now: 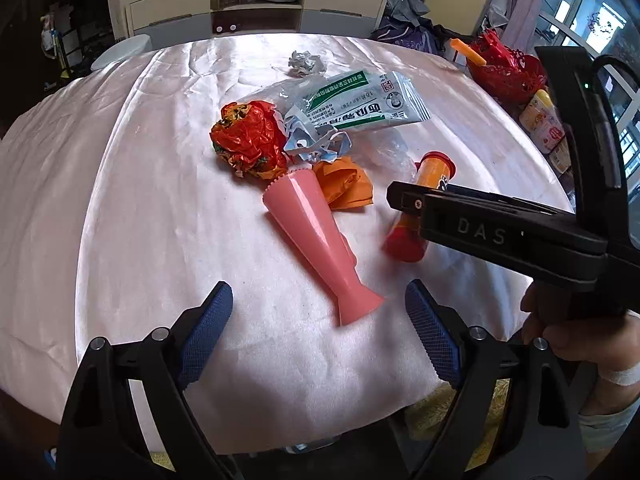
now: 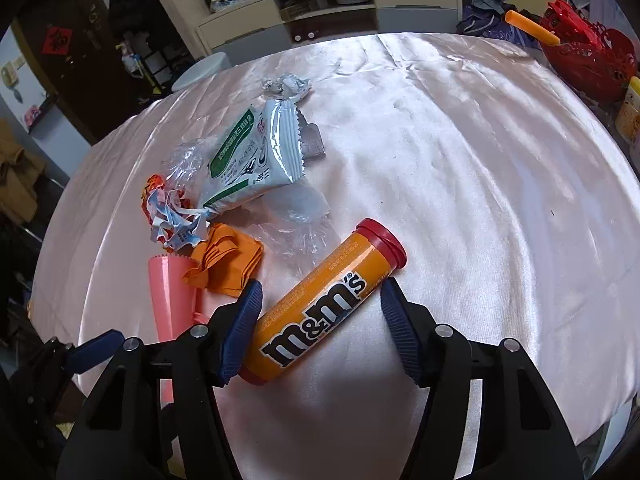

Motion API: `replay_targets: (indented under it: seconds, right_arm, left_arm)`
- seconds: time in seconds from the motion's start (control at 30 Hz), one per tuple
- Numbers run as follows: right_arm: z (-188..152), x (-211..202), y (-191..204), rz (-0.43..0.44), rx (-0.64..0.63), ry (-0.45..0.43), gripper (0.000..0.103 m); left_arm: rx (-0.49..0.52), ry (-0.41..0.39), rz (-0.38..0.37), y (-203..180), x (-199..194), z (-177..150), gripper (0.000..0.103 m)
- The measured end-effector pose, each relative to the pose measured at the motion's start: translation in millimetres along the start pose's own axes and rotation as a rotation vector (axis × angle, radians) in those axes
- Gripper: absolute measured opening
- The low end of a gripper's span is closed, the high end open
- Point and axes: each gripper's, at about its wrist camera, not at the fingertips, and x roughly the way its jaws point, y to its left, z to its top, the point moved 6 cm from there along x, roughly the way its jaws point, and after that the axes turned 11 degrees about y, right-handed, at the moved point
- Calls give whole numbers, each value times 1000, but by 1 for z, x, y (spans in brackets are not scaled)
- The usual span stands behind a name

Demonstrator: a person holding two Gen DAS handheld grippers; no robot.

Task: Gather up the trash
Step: 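Grasp the pink cone cup with the left tool while the right tool grasps the M&M's tube, then lower both tools to the bin and release the cup and tube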

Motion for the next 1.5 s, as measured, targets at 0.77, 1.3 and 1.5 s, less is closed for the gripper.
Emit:
replay_targets:
  seconds: [0.77,1.3,1.5]
  right_arm:
    - [-51,-17,12,12,-85,52,30]
    - [-150,-59,43,98,-188,12,29]
    - [-184,-59,58,113,-237,29,30]
  left_arm:
    - [46,35,64,7,-6,-47,24]
    - [19,-28,42,13,-54,-135,24]
    - [-9,-8,36,18,-52,-174,24]
